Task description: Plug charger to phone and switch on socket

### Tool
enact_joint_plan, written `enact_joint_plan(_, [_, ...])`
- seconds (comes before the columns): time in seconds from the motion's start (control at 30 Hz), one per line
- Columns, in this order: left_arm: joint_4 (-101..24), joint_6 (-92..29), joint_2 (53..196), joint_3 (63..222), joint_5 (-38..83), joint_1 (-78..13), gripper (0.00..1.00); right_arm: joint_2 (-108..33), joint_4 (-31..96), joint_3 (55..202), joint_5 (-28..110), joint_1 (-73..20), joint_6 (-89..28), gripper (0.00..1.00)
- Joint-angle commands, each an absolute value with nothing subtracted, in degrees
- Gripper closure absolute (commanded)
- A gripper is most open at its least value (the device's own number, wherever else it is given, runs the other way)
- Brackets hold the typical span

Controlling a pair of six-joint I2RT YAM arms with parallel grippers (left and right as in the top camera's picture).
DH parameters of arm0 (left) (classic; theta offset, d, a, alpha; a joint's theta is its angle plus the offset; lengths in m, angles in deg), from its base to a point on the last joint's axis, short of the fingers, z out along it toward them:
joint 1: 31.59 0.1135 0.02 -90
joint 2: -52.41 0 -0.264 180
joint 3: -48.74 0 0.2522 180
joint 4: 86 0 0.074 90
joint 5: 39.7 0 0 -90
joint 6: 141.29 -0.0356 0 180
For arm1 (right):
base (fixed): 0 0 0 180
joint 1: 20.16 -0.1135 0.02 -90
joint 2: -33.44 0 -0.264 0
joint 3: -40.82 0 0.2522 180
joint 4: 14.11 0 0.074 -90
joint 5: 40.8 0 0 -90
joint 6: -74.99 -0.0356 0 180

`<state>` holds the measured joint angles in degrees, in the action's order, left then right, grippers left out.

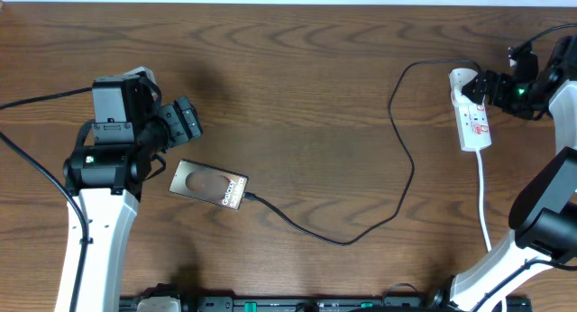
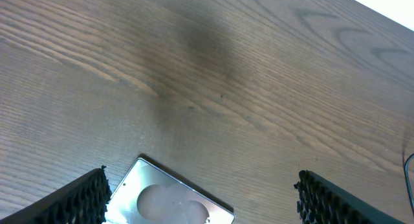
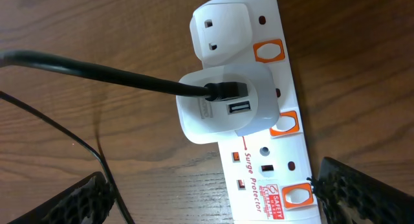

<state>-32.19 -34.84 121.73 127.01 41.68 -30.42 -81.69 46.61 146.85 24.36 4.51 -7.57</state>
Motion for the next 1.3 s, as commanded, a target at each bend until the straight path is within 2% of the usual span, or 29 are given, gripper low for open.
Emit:
enact_joint_plan(0.0, [-32.19,-35.63,121.64,128.0,42.42,-30.55,0.1,-82.96,46.33,146.61,24.14,4.12,-8.77,0.01])
enact_joint_plan(0.33, [-32.19,-35.63,121.64,128.0,42.42,-30.55,0.1,-89.41,45.47,146.61,17.76,3.74,-8.77,0.01])
enact_joint_plan(1.27, [-31.99,-35.63,121.64,127.98,42.42,-30.55,0.1,-89.47,42.02,146.78,22.13,3.0,-5.93,0.01])
